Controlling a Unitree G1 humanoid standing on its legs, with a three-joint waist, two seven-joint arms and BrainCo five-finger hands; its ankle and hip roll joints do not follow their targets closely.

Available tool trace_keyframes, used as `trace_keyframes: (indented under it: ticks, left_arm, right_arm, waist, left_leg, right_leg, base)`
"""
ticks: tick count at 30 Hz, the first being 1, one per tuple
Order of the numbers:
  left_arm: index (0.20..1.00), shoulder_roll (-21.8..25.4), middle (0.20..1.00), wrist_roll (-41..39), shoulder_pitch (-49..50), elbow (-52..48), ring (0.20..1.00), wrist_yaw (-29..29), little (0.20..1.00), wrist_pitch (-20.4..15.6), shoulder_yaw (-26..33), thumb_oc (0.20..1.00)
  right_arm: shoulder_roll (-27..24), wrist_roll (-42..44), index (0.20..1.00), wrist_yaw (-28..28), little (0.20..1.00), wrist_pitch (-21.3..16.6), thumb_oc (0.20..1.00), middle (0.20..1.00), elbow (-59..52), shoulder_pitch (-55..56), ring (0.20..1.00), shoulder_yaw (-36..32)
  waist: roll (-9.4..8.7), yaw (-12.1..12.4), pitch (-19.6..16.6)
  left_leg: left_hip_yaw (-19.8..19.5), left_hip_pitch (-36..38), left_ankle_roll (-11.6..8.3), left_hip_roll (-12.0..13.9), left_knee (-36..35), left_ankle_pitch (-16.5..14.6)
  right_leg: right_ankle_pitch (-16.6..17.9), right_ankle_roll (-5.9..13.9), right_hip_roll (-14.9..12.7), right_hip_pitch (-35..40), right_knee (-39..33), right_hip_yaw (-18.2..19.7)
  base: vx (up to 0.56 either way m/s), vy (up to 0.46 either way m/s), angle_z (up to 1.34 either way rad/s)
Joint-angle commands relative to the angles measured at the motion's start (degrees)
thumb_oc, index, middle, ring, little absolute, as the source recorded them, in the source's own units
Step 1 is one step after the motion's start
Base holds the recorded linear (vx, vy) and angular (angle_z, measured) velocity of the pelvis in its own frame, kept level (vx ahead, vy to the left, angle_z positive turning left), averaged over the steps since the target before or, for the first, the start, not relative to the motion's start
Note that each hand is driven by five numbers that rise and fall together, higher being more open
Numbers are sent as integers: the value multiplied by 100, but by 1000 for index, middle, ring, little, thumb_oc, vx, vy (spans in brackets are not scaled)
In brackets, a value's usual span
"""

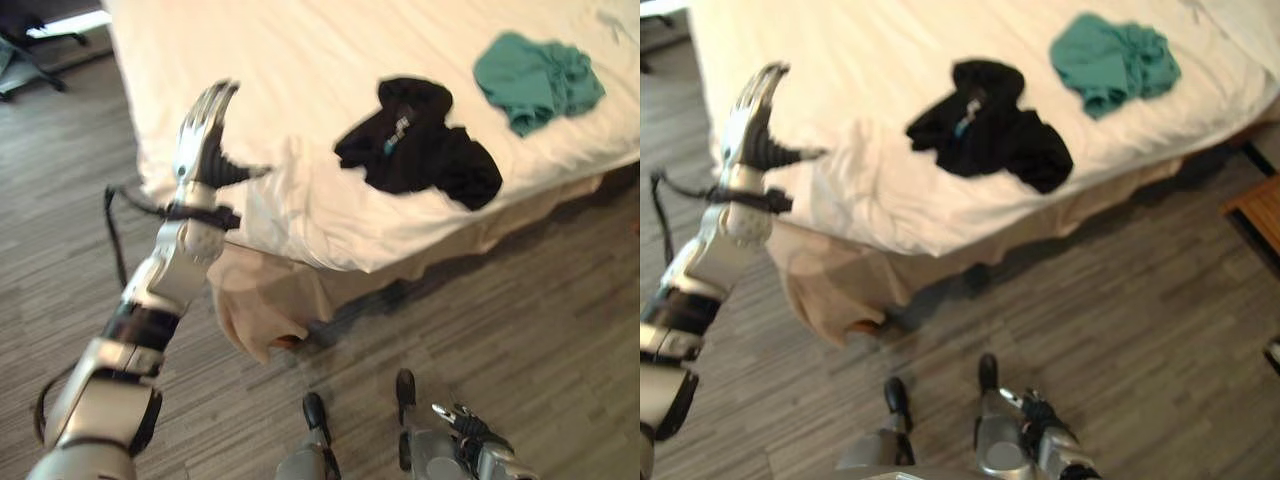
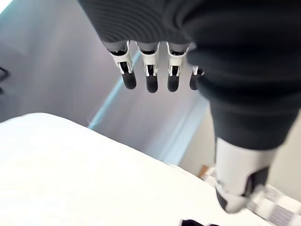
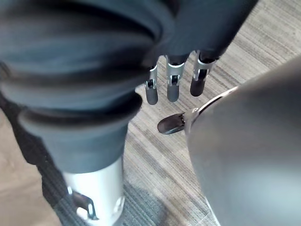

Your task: Tidy up the quilt and then pick up the clothes from the bed and put them into the laundry hamper.

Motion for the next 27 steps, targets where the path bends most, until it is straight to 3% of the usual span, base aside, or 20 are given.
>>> trace_keyframes:
  ticks: [1, 3, 5, 6, 7, 8, 9, 11, 12, 13, 16, 19, 20, 22, 23, 24, 26, 27]
  left_arm:
    - [1000, 315, 1000, 418, -1216, 1283, 1000, 264, 1000, 522, -245, 1000]
    - [1000, 234, 1000, 419, -1652, 1832, 1000, 305, 1000, 667, -539, 1000]
    - [1000, 177, 1000, 1005, -1877, 1609, 1000, -184, 1000, 1414, -600, 1000]
    - [922, -116, 922, 1545, -1865, 1997, 922, -552, 922, 1849, -636, 922]
    - [818, -119, 818, 1553, -1870, 1994, 818, -558, 818, 1855, -634, 818]
    - [285, -290, 285, 1666, -1810, 2172, 285, -702, 285, 2001, -600, 285]
    - [200, -438, 200, 1754, -1753, 2251, 200, -829, 200, 2117, -547, 200]
    - [200, -648, 200, 2028, -1492, 2202, 200, -1175, 200, 2357, -438, 200]
    - [200, -404, 200, 1967, -536, 2625, 200, -1157, 200, 1968, -134, 200]
    - [200, -396, 200, 1968, -510, 2616, 200, -1153, 200, 1961, -114, 200]
    - [200, -390, 200, 1518, 1358, 2518, 200, -609, 200, 1600, 441, 200]
    - [200, -651, 200, 985, 2080, 2749, 200, -96, 200, 1268, 572, 200]
    - [200, -973, 200, 684, 2410, 3224, 200, 132, 200, 1105, 513, 200]
    - [200, -1134, 200, 498, 2538, 3585, 200, 244, 200, 1054, 487, 200]
    - [253, -1314, 253, 303, 2678, 3869, 253, 340, 253, 995, 480, 253]
    - [1000, -1685, 1000, -205, 2929, 4316, 1000, 497, 1000, 866, 596, 1000]
    - [1000, -1821, 1000, -367, 3081, 4524, 1000, 568, 1000, 823, 640, 1000]
    - [1000, -52, 1000, -1220, 4484, 3060, 1000, -675, 1000, 634, 1799, 1000]
  right_arm:
    - [92, 87, 1000, 91, 1000, -77, 1000, 1000, -252, -283, 1000, 322]
    - [129, 128, 1000, 112, 1000, -103, 1000, 1000, -297, -337, 1000, 407]
    - [227, 338, 1000, 83, 1000, -75, 1000, 1000, -694, -339, 1000, 377]
    - [230, 463, 1000, 9, 1000, 21, 1000, 1000, -844, -439, 1000, 387]
    - [228, 463, 1000, 7, 1000, 24, 1000, 1000, -848, -441, 1000, 385]
    - [245, 514, 1000, -20, 1000, 87, 1000, 1000, -877, -469, 1000, 381]
    - [214, 524, 1000, -53, 1000, 127, 1000, 1000, -907, -471, 1000, 380]
    - [171, 429, 1000, -106, 1000, 235, 1000, 1000, -916, -471, 1000, 342]
    - [157, 361, 1000, -65, 1000, 201, 1000, 1000, -652, -422, 1000, 228]
    - [154, 362, 1000, -62, 1000, 197, 1000, 1000, -648, -417, 1000, 246]
    - [163, 369, 1000, -108, 1000, 147, 1000, 1000, -321, -379, 1000, -11]
    - [95, 397, 1000, -243, 1000, 118, 1000, 1000, -122, -377, 1000, -279]
    - [-2, 453, 1000, -384, 1000, 102, 1000, 1000, 60, -378, 1000, -496]
    - [-94, 504, 1000, -467, 1000, 77, 1000, 1000, 144, -390, 1000, -667]
    - [-189, 599, 1000, -595, 1000, 42, 1000, 1000, 220, -431, 1000, -845]
    - [-398, 749, 1000, -746, 1000, -26, 1000, 1000, 196, -480, 1000, -1147]
    - [-573, 798, 1000, -870, 1000, -94, 1000, 1000, 152, -518, 1000, -1324]
    - [-1630, 1097, 1000, -654, 1000, 1, 1000, 1000, -205, -311, 1000, -2120]
  waist:
    - [-275, 35, 490]
    - [-316, -8, 546]
    - [-291, -16, 715]
    - [-336, -12, 773]
    - [-342, -15, 767]
    - [-378, -11, 770]
    - [-397, -2, 773]
    - [-397, 30, 767]
    - [-389, 121, 783]
    - [-396, 104, 769]
    - [-371, 219, 697]
    - [-313, 278, 469]
    - [-274, 293, 270]
    - [-247, 289, 182]
    - [-235, 285, 93]
    - [-233, 279, -78]
    - [-248, 277, -182]
    - [-127, 433, -321]
  left_leg:
    - [-163, 279, -366, 254, 211, -586]
    - [-175, 93, -376, 275, 321, -586]
    - [-261, -124, -395, 342, 477, -613]
    - [-284, -154, -412, 384, 550, -651]
    - [-286, -178, -408, 373, 551, -627]
    - [-291, -183, -416, 392, 572, -636]
    - [-292, -171, -425, 402, 594, -653]
    - [-292, -67, -433, 403, 582, -704]
    - [-261, 94, -452, 420, 579, -766]
    - [-259, 81, -448, 409, 570, -741]
    - [-181, 379, -447, 376, 476, -763]
    - [-176, 689, -422, 314, 295, -776]
    - [-200, 947, -395, 251, 115, -770]
    - [-199, 1091, -388, 238, 31, -767]
    - [-213, 1194, -381, 242, 8, -801]
    - [-236, 1314, -366, 228, -24, -814]
    - [-249, 1348, -360, 225, -24, -807]
    - [-262, 1373, -371, 227, -24, -796]
  right_leg:
    - [-371, 654, -667, -375, 399, -310]
    - [-352, 659, -683, -539, 465, -318]
    - [-388, 670, -711, -670, 576, -452]
    - [-437, 658, -730, -666, 629, -482]
    - [-414, 653, -739, -684, 620, -480]
    - [-431, 641, -753, -687, 629, -505]
    - [-447, 630, -757, -663, 642, -521]
    - [-475, 606, -771, -543, 620, -541]
    - [-517, 569, -765, -378, 612, -568]
    - [-494, 565, -772, -389, 598, -564]
    - [-489, 526, -759, -100, 513, -594]
    - [-491, 511, -715, 171, 401, -592]
    - [-495, 521, -653, 419, 285, -596]
    - [-499, 527, -625, 558, 222, -617]
    - [-524, 530, -595, 678, 178, -622]
    - [-537, 522, -562, 827, 101, -623]
    - [-527, 514, -559, 889, 54, -624]
    - [-510, 562, -572, 998, 12, -682]
  base:
    - [-95, -34, -6]
    - [-64, -36, -5]
    - [-40, -73, -6]
    - [-20, -61, 4]
    - [-22, -67, 9]
    - [-10, -47, 8]
    - [2, -59, 7]
    - [18, -35, 7]
    - [17, -17, 8]
    - [15, -2, 5]
    - [42, 28, -17]
    - [115, 52, 3]
    - [179, 78, 23]
    - [112, 53, 14]
    - [86, 46, 5]
    - [86, 45, 1]
    - [70, 53, 1]
    - [68, 73, -1]
